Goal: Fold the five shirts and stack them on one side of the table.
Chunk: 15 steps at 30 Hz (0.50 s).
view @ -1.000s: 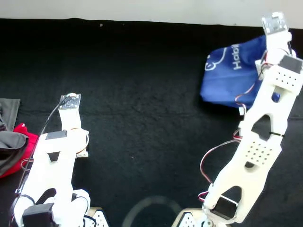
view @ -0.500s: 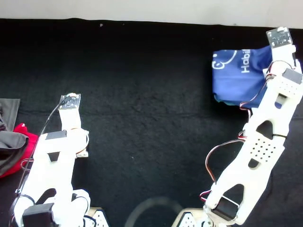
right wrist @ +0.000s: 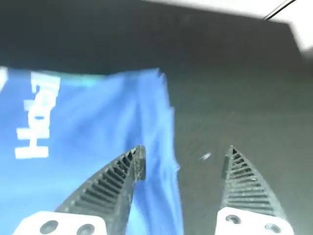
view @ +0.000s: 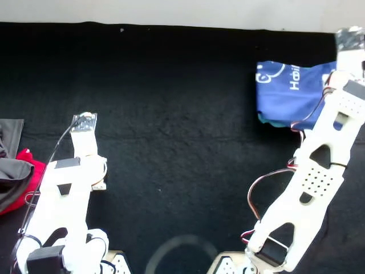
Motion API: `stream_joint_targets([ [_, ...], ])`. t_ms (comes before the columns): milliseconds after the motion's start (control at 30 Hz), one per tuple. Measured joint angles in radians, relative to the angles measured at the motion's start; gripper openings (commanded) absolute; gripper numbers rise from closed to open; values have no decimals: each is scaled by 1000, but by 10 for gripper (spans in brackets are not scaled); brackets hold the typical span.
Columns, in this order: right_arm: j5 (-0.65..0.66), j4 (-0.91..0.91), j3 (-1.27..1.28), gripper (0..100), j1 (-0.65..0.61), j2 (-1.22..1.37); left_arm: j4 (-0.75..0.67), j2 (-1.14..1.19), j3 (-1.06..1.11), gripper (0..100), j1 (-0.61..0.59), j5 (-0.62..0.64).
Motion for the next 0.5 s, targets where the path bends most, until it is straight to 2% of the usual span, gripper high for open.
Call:
stream_joint_targets([
  [100,-57,0,-44,213,0,-9,0,0,0,8,3,0],
  [200,-68,0,-44,5,-14,-8,0,0,0,8,3,0],
  [267,-71,0,-40,39,-23,-8,0,0,0,8,3,0],
  [500,-71,48,-34,16,-31,-9,0,0,0,8,3,0],
])
